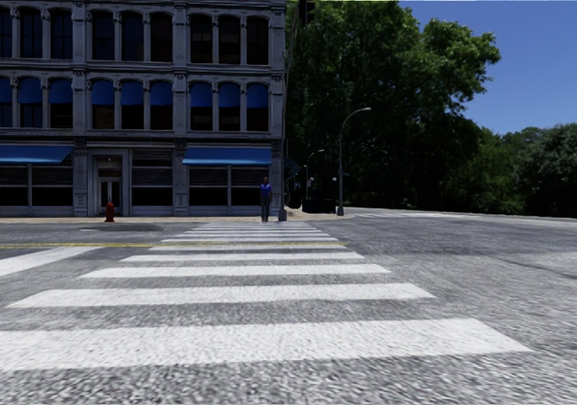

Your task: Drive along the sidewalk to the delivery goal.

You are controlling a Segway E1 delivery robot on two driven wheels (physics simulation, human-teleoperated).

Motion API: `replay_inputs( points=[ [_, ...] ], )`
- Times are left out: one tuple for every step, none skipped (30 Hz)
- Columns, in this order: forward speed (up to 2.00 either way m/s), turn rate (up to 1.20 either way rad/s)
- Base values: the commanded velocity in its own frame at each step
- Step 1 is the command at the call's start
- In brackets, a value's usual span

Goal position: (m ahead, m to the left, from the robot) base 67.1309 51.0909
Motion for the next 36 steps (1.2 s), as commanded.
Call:
replay_inputs(
  points=[
    [2.00,0.00],
    [2.00,0.00],
    [2.00,0.00],
    [2.00,0.00],
    [2.00,0.00],
    [2.00,0.00],
    [2.00,0.00],
    [2.00,0.00],
    [2.00,0.00],
    [2.00,0.00],
    [2.00,0.00],
    [2.00,0.00],
    [2.00,0.00],
    [2.00,0.00],
    [2.00,0.00],
    [2.00,0.00],
    [2.00,0.00],
    [2.00,0.00],
    [2.00,0.00],
    [2.00,0.00],
    [2.00,0.00],
    [2.00,0.00],
    [2.00,0.00],
    [2.00,0.00],
    [2.00,0.00],
    [2.00,0.00],
    [2.00,0.00],
    [2.00,0.00],
    [2.00,0.00],
    [2.00,0.00],
    [2.00,0.00],
    [2.00,0.00],
    [2.00,0.00],
    [2.00,0.00],
    [2.00,0.00],
    [2.00,0.00]
  ],
)
